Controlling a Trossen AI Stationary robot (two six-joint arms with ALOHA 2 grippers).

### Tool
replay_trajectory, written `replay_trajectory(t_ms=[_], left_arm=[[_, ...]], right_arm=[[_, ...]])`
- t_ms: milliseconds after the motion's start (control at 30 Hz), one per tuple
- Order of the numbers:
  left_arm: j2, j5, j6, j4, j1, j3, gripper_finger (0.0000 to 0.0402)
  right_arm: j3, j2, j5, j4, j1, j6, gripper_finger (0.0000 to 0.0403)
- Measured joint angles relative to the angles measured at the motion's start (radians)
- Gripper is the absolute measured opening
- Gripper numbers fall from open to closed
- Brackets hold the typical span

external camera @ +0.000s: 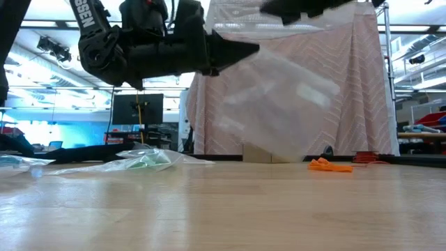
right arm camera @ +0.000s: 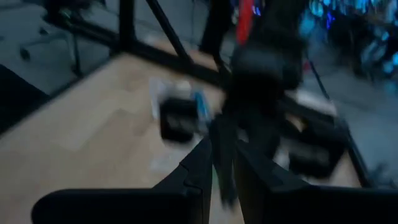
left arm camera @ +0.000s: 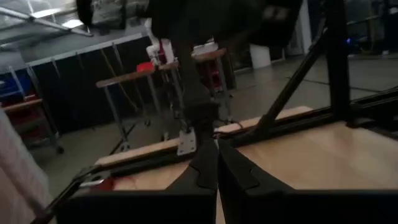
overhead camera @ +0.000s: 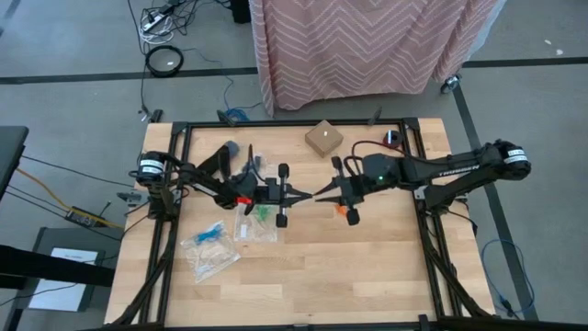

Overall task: Sort rubber bands
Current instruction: Open the transparent zip bag

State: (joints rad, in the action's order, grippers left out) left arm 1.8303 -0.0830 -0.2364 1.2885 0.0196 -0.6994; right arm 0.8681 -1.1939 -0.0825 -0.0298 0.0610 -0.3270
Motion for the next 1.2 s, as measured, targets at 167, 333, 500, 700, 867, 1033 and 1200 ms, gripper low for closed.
replay_trajectory(t_ms=[167, 333, 500, 700, 867, 1033, 1200], left_arm=[[0.000, 0.006, -0.026, 0.045, -0.002, 0.000, 0.0006], [-0.001, -0.002, -0.088, 0.095, -0.002, 0.000, 0.0004], [0.000, -0.010, -0.182, 0.104, -0.002, 0.000, 0.0002], [0.000, -0.018, -0.313, 0.101, -0.002, 0.000, 0.0001], [0.000, -0.018, -0.384, 0.101, -0.002, 0.000, 0.0001], [0.000, -0.021, -0.437, 0.107, -0.002, 0.000, 0.0002], [0.000, -0.022, -0.436, 0.100, -0.002, 0.000, 0.0003]], right_arm=[[0.003, 0.007, 0.062, 0.038, -0.004, -0.033, 0.0055], [0.002, -0.009, 0.080, 0.051, -0.024, -0.034, 0.0056], [0.002, -0.008, 0.079, 0.051, -0.031, -0.034, 0.0057], [0.002, -0.008, 0.078, 0.055, -0.031, -0.035, 0.0057], [0.003, -0.008, 0.078, 0.084, -0.032, -0.034, 0.0058], [0.003, -0.008, 0.085, 0.112, -0.032, -0.033, 0.0058], [0.003, -0.008, 0.087, 0.101, -0.032, -0.038, 0.0058]])
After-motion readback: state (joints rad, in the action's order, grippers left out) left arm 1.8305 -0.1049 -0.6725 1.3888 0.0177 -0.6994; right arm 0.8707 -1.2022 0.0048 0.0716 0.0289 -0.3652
